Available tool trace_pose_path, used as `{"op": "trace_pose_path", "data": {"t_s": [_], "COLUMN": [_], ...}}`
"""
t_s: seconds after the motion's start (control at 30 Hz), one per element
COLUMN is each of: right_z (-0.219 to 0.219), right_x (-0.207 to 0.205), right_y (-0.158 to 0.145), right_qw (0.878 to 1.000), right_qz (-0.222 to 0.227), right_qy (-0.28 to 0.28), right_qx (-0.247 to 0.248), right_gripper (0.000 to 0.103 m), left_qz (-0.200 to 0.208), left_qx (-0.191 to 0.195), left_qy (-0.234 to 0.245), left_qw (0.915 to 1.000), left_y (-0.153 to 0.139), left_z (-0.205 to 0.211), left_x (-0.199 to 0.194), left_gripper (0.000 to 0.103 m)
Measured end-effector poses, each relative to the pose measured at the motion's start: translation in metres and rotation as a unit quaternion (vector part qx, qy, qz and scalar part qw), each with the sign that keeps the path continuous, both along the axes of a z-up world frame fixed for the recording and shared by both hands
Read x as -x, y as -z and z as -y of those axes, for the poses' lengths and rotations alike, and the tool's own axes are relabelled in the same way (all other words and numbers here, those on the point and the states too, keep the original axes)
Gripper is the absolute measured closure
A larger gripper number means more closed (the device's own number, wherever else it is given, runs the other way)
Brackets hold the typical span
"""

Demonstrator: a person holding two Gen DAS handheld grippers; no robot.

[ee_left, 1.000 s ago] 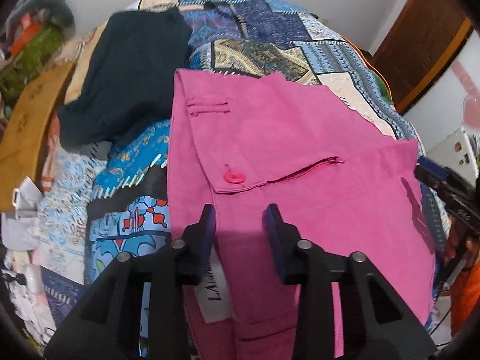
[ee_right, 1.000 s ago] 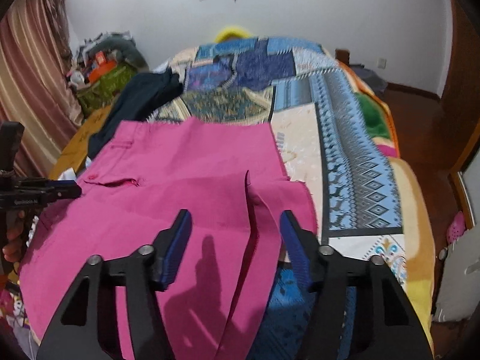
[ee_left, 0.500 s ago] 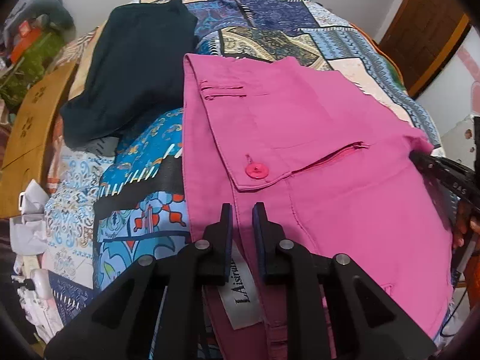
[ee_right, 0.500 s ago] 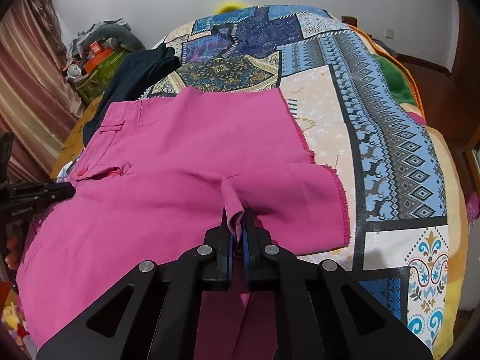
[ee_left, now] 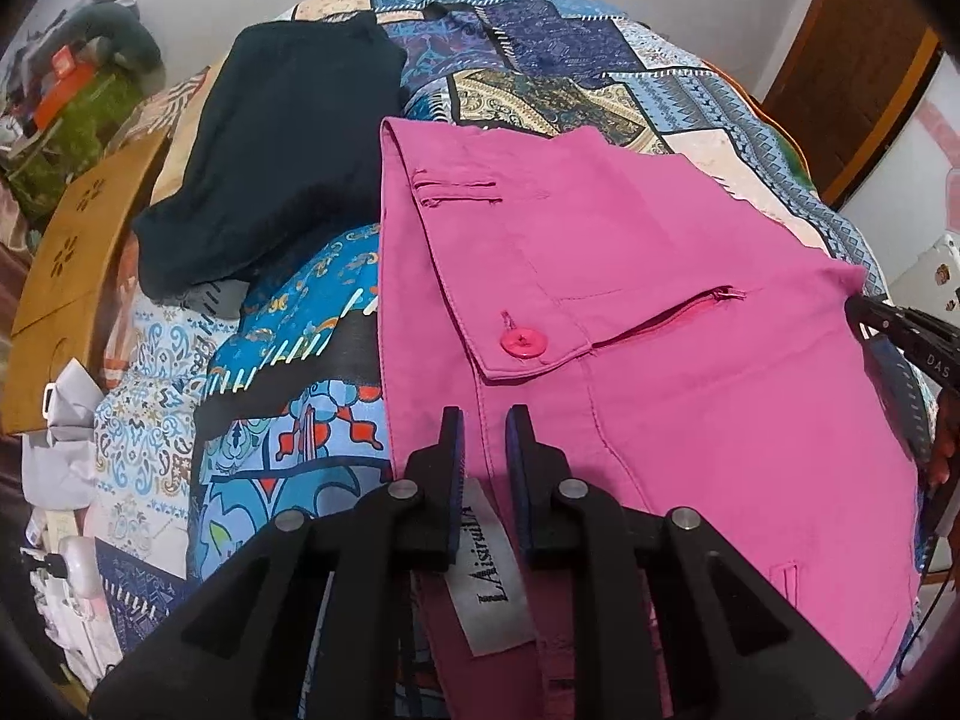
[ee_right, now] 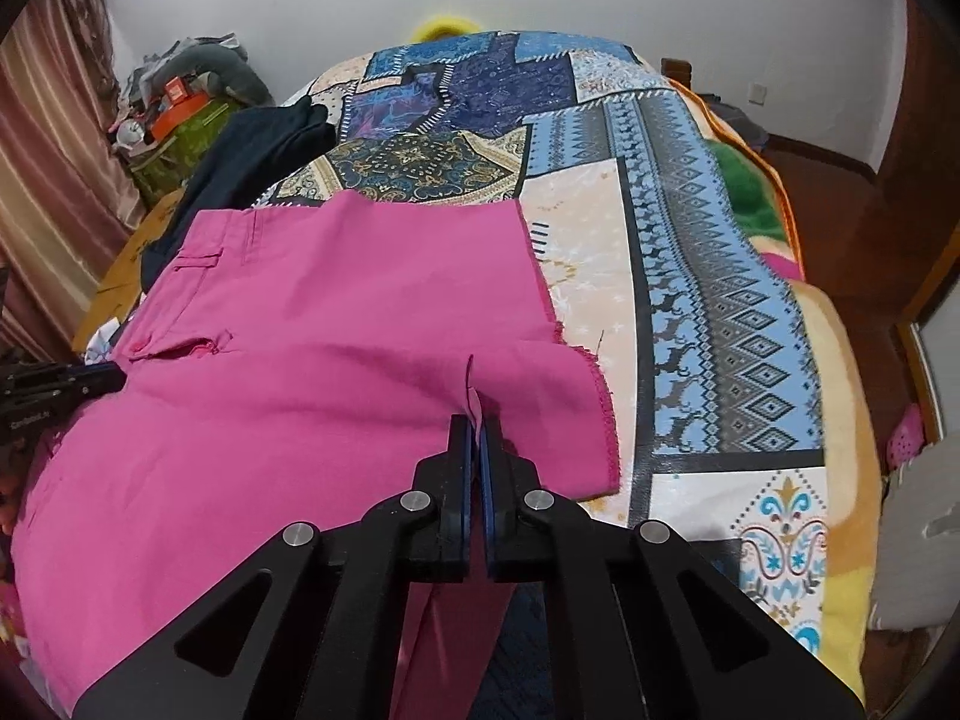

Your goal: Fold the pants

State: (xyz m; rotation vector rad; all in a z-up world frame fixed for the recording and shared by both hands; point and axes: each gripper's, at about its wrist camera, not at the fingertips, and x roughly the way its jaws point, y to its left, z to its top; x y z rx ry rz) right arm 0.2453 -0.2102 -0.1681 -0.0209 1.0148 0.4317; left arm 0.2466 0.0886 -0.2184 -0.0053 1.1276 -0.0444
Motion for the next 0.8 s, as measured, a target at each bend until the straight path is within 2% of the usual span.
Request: {"op": "trace_pose_path", "data": {"t_s": [0.13, 0.23, 0.33, 0.4, 0.47, 0.5, 0.57, 0.67, 0.8], "right_z": [0.0, 0.005, 0.007, 0.009, 0.012, 0.014, 0.017, 0.02, 0.022], "right_x": [0.009, 0.009, 0.009, 0.007, 0.007, 0.006, 0.004, -0.007, -0.025], "right_y": [-0.015, -0.026, -0.033, -0.038, -0.041, -0.042, -0.046, -0.043, -0.027], "right_qw": [1.0, 0.999, 0.999, 0.999, 0.998, 0.998, 0.997, 0.996, 0.998], "right_qz": [0.027, 0.035, 0.044, 0.05, 0.055, 0.058, 0.068, 0.073, 0.042], "right_qy": [-0.003, 0.002, 0.007, 0.009, 0.017, 0.021, 0.031, 0.043, 0.042], "right_qx": [0.011, 0.0, 0.001, 0.005, 0.003, 0.001, 0.0, 0.006, 0.002], "right_gripper": [0.1, 0.1, 0.098, 0.093, 0.076, 0.071, 0.056, 0.053, 0.053], "left_qz": [0.026, 0.031, 0.038, 0.044, 0.05, 0.051, 0.048, 0.024, -0.017], "left_qx": [-0.054, -0.047, -0.046, -0.044, -0.042, -0.042, -0.037, -0.012, 0.009], "left_qy": [0.012, 0.021, 0.02, 0.021, 0.02, 0.019, 0.015, 0.006, -0.007], "left_qw": [0.9981, 0.9982, 0.998, 0.9978, 0.9976, 0.9976, 0.9981, 0.9996, 0.9998], "left_y": [-0.012, -0.021, -0.031, -0.037, -0.041, -0.042, -0.041, -0.032, -0.01], "left_z": [0.011, 0.013, 0.013, 0.013, 0.012, 0.012, 0.009, 0.0, -0.009], "left_x": [0.006, 0.007, 0.002, -0.005, -0.012, -0.016, -0.026, -0.043, -0.063], "left_gripper": [0.081, 0.077, 0.067, 0.059, 0.054, 0.051, 0.05, 0.05, 0.05]}}
